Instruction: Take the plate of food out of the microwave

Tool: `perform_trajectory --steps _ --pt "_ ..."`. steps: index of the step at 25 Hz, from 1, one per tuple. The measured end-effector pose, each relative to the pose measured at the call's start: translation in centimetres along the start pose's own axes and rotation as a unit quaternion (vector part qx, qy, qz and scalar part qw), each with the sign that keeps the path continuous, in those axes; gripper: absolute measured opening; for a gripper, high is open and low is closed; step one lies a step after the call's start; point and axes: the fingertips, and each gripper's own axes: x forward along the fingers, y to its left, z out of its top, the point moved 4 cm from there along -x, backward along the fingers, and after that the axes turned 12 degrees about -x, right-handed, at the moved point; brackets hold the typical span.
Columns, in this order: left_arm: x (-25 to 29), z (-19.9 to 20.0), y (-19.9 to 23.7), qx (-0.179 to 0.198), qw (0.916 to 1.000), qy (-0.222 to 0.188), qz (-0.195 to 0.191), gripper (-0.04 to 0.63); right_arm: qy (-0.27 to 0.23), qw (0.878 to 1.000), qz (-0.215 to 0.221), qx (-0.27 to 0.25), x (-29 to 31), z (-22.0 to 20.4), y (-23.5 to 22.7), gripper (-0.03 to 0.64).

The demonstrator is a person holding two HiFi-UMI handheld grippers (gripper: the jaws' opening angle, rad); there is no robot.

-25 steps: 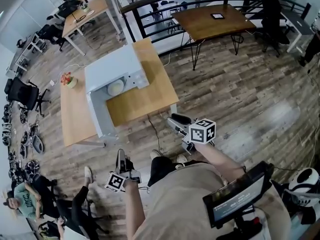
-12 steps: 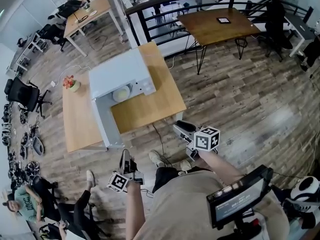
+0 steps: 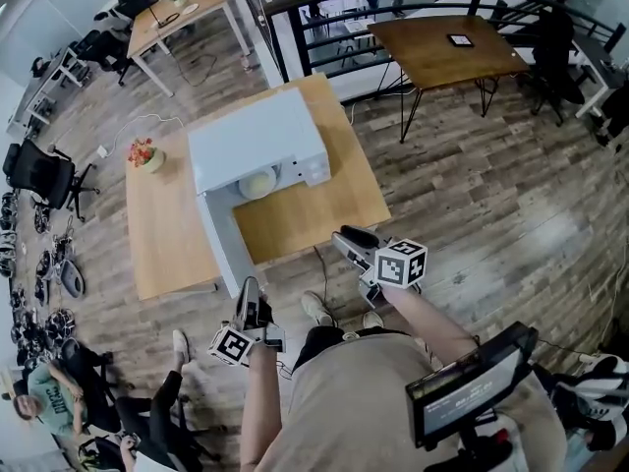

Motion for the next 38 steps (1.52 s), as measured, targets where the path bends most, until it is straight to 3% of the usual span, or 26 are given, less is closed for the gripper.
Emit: perform_trajectory --steps 4,8,10,19,29,38 --pt "1.9 3.9 0.7 0.016 0.9997 0.008 -0.016 0.006 0.003 1.000 -0.011 -0.002 4.4 0.8 0.4 0.141" --pt "3.3 6.7 2.1 -0.043 0.9985 0.008 -0.032 0.006 0.004 1.000 -0.031 -0.003 8.2 1.9 0.7 0.141" --pt "4.1 8.1 2.6 -0.053 0.9978 0.012 -0.038 0.006 0.001 0.999 -0.039 -0.005 9.7 2.4 0.8 0.141" --pt "7.1 12.2 3.9 -0.034 0.9973 0.043 -0.049 0.006 -0.012 0.998 -0.060 -0.007 15.2 3.2 0.9 0.141" --pt "11.1 13.2 4.5 -0.044 0.9987 0.015 -0.019 0.006 0.037 0.999 -0.013 -0.016 20.9 4.8 -2.0 0.141" --pt "14.0 13.5 4.7 -0.043 0.9983 -0.022 0.031 0.008 0.097 0.995 0.027 -0.011 25.5 4.8 -5.3 0.141"
